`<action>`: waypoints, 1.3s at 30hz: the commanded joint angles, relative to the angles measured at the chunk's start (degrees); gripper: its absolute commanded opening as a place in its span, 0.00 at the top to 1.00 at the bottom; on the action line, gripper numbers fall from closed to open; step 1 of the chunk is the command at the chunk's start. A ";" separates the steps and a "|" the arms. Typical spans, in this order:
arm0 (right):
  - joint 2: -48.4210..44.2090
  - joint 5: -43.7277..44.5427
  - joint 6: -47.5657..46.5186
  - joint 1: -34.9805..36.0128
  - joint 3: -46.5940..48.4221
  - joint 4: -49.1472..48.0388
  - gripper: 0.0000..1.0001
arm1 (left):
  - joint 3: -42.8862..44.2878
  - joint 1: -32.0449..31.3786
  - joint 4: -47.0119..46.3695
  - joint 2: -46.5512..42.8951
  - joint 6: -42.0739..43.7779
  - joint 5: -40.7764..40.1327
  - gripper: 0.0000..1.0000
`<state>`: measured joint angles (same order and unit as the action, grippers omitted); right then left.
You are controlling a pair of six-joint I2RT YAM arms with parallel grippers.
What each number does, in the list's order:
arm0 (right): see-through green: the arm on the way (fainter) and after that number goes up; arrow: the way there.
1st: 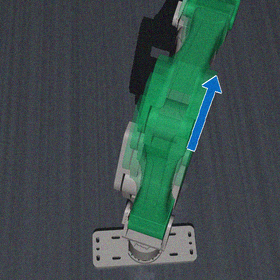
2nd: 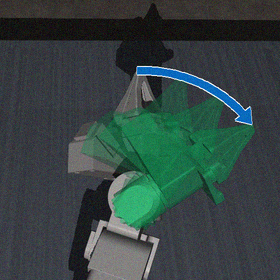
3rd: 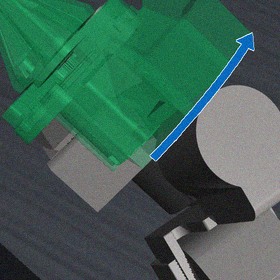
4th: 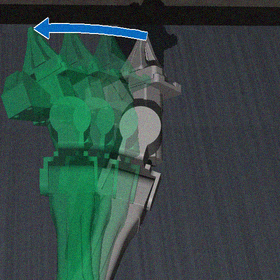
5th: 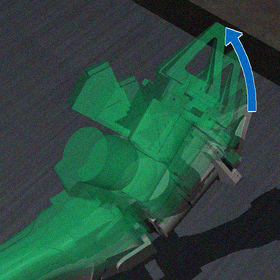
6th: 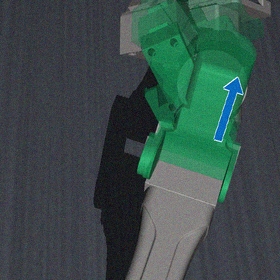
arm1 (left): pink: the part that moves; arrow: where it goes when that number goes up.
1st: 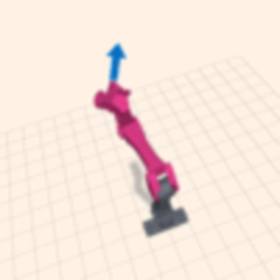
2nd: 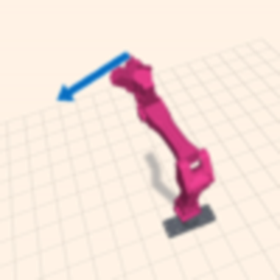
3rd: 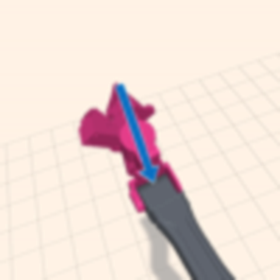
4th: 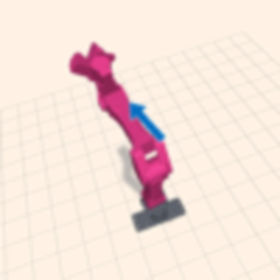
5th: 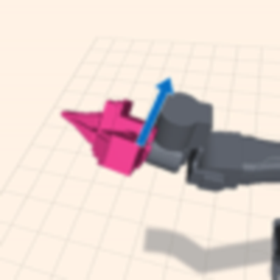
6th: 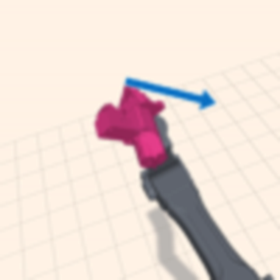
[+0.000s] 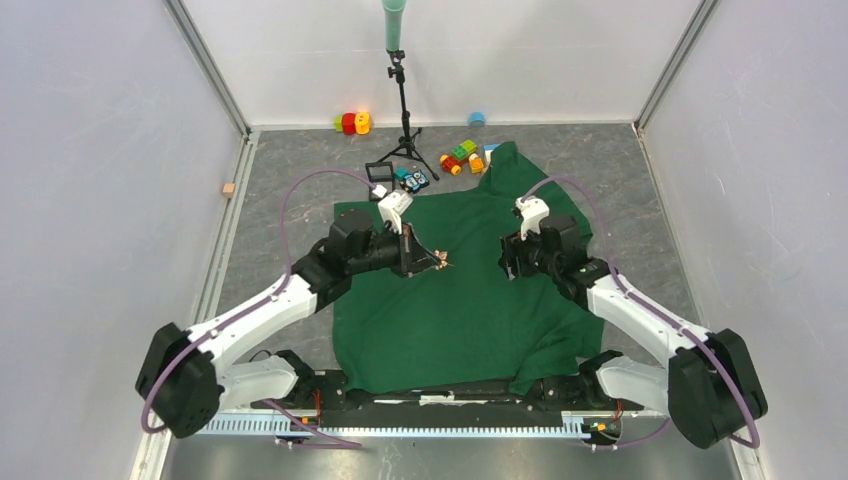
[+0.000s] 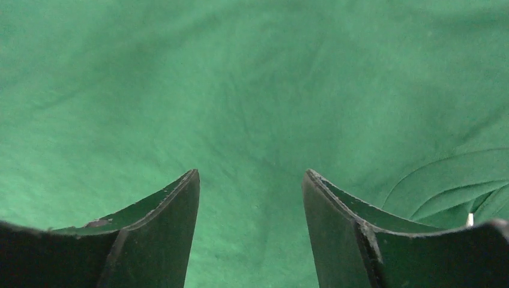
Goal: Pin the brooch onto the clothing
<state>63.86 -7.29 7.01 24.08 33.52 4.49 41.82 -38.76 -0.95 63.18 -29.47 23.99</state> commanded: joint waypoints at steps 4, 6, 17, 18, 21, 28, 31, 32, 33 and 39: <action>7.23 9.75 -2.20 3.17 0.43 -1.15 0.37 | -0.68 -1.51 -14.08 8.71 -5.39 2.12 0.98; 9.41 11.63 -2.26 4.47 1.13 -1.47 0.37 | -0.18 -1.67 -14.11 10.67 -5.14 2.72 0.98; 19.02 10.30 -2.16 5.55 2.72 -3.81 0.53 | 0.52 -3.60 -15.26 13.08 -2.38 3.46 0.98; 19.47 10.36 -1.82 5.54 2.46 -3.66 0.55 | 0.41 -3.75 -15.28 13.18 -2.30 3.37 0.98; 20.36 11.40 0.02 5.54 1.61 -2.17 0.61 | 0.28 -4.03 -15.28 13.55 -2.17 3.35 0.98; 20.44 10.92 2.63 5.46 -1.88 -1.41 0.80 | 2.59 -6.65 -12.89 16.19 -0.13 1.07 0.98; 19.17 10.63 3.04 5.54 -2.57 -1.42 0.91 | 3.41 -7.28 -13.55 19.04 -1.83 -1.30 0.98; 18.42 10.54 3.09 5.54 -2.71 -1.42 0.95 | 3.53 -7.42 -14.44 20.19 -2.79 -2.20 0.98; 17.79 10.46 3.15 5.47 -2.75 -1.42 0.98 | 3.53 -7.49 -15.44 21.35 -4.25 -3.94 0.98; 12.02 10.00 2.97 5.52 -4.64 -3.62 1.00 | 5.87 -9.78 -18.97 28.14 -8.47 -13.29 0.98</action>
<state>79.29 2.90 9.63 29.61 30.81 -0.91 43.86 -46.68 -15.35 87.96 -34.52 18.70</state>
